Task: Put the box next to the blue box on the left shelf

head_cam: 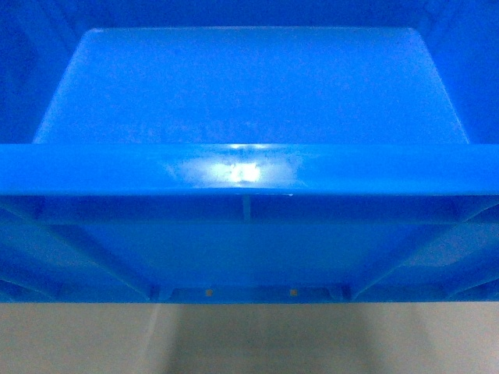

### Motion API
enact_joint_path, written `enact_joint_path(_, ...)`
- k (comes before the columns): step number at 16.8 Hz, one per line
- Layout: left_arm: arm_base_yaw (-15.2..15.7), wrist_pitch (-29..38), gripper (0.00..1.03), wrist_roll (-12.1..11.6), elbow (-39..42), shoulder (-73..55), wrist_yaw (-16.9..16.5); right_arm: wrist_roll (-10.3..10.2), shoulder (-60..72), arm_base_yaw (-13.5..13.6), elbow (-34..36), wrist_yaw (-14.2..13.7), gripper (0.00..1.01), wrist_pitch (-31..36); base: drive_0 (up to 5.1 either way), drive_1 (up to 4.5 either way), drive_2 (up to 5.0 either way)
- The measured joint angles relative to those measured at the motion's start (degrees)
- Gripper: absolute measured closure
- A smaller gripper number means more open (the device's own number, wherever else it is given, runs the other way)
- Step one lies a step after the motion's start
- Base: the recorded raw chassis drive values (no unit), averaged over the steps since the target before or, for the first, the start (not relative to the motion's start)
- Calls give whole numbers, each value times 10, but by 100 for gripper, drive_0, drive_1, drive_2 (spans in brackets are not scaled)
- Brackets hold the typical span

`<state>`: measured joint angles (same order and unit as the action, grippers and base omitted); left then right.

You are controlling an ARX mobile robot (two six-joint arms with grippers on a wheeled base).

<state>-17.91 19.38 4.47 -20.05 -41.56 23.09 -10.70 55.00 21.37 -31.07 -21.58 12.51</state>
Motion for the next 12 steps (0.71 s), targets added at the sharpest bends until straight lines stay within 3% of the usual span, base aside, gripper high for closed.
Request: enact_joint_path(12, 0, -1, 93, 0, 0, 0, 0, 0, 0, 0, 0, 0, 91, 0, 0, 0, 0)
